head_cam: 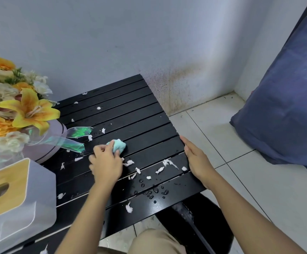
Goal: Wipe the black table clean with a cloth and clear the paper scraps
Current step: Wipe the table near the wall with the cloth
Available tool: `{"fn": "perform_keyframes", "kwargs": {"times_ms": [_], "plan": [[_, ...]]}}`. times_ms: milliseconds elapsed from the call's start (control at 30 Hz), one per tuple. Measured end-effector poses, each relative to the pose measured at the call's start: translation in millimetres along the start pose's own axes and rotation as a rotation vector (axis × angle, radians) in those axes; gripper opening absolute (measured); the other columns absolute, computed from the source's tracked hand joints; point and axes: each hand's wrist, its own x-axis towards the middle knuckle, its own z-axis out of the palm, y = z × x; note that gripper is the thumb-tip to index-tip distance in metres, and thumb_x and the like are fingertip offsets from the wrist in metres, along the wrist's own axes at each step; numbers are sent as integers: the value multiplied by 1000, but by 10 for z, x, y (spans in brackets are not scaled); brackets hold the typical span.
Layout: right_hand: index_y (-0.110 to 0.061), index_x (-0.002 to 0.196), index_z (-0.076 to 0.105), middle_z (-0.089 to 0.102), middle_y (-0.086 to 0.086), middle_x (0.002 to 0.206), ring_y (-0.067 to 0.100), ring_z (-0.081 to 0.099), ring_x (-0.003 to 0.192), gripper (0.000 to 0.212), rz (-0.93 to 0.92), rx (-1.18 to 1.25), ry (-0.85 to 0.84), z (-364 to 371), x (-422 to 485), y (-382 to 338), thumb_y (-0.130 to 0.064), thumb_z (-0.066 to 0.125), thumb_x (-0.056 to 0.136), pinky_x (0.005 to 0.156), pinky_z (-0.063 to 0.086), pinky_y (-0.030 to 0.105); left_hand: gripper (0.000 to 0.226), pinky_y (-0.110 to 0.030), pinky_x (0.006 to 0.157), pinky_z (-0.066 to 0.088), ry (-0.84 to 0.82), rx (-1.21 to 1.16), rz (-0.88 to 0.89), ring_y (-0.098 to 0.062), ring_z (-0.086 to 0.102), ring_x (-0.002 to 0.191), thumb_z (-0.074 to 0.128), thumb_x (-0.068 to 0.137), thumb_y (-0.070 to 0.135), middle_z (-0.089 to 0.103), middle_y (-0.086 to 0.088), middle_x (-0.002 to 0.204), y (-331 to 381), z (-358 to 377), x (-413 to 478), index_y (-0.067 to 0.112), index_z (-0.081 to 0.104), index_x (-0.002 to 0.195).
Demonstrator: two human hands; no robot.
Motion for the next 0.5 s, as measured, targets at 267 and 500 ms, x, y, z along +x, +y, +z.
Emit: {"fn": "perform_keyframes", "kwargs": {"times_ms": [267, 500], "plan": [[-37, 143, 42, 48, -12, 142, 10, 42, 133, 41, -9, -19, 3, 3, -12, -32, -25, 32, 106, 103, 31, 19, 40, -34, 86, 28, -159, -75, 372, -24, 36, 107, 46, 97, 30, 39, 1, 127, 750, 361, -815, 27, 44, 137], [-42, 138, 46, 59, -12, 132, 1, 57, 116, 38, 15, 55, -78, -130, -170, -120, -29, 42, 103, 96, 46, 21, 30, -49, 100, 40, -243, -438, 111, -35, 50, 109, 49, 93, 32, 48, 1, 102, 37, -149, -485, 14, 65, 112]]}}
